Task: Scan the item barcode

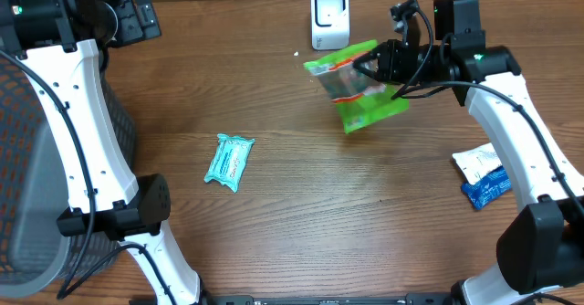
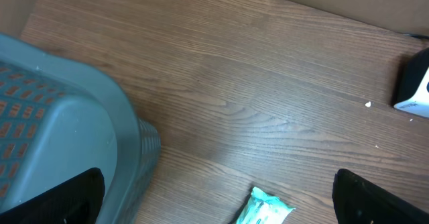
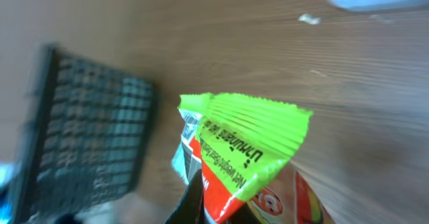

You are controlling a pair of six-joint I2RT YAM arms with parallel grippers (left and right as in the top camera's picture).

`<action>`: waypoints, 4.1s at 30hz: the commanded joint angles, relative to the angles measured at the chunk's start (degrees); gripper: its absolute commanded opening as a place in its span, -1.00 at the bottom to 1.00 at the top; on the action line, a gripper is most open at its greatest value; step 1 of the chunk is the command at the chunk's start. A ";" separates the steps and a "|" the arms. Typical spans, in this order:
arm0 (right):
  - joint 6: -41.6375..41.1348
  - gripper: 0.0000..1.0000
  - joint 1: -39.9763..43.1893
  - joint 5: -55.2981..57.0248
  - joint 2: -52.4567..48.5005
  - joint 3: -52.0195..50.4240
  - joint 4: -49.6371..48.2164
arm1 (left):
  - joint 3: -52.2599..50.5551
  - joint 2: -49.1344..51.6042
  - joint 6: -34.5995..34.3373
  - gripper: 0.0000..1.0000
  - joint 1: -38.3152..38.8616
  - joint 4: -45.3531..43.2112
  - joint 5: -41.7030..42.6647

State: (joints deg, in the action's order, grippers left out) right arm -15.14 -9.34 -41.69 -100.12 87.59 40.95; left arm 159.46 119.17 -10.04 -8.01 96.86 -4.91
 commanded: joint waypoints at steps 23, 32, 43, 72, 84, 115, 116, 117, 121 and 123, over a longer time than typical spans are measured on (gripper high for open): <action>32.02 -0.93 -18.75 92.96 -16.39 22.18 -10.84 | -0.09 0.52 1.07 0.99 -0.22 -0.07 0.28; 53.81 -0.93 -20.22 97.11 -24.09 22.14 -18.08 | -0.09 0.52 1.07 1.00 -0.22 -0.07 0.28; 78.86 -0.92 -20.26 89.29 -25.16 21.97 -22.80 | -0.09 0.52 1.07 0.99 -0.22 -0.07 0.28; 43.80 -0.92 -23.47 48.13 -11.39 21.99 6.23 | -0.09 0.52 1.07 0.99 -0.17 -0.07 0.28; 43.91 -0.92 -13.14 18.43 -11.28 10.21 14.99 | -0.09 0.52 1.05 0.99 -0.17 -0.07 0.28; 33.90 0.68 -18.62 51.93 -18.86 6.10 13.62 | -0.09 0.52 1.07 0.99 -0.17 -0.07 0.28; 33.66 0.66 -19.39 53.66 -19.58 6.08 13.60 | -0.09 0.52 1.07 0.99 -0.17 -0.07 0.28; 33.53 0.65 -20.31 55.67 -20.46 6.08 13.60 | -0.09 0.52 1.07 1.00 -0.17 -0.07 0.28; 33.53 0.64 -22.49 63.25 -23.87 6.03 12.70 | -0.09 0.52 1.07 1.00 -0.17 -0.07 0.28; 33.55 0.61 -22.51 66.58 -25.51 5.97 11.28 | -0.09 0.52 1.07 0.99 -0.15 -0.07 0.28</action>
State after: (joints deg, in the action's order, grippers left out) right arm 18.81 -32.12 15.46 -123.46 93.93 53.67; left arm 159.44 119.17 -10.02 -8.01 96.86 -4.91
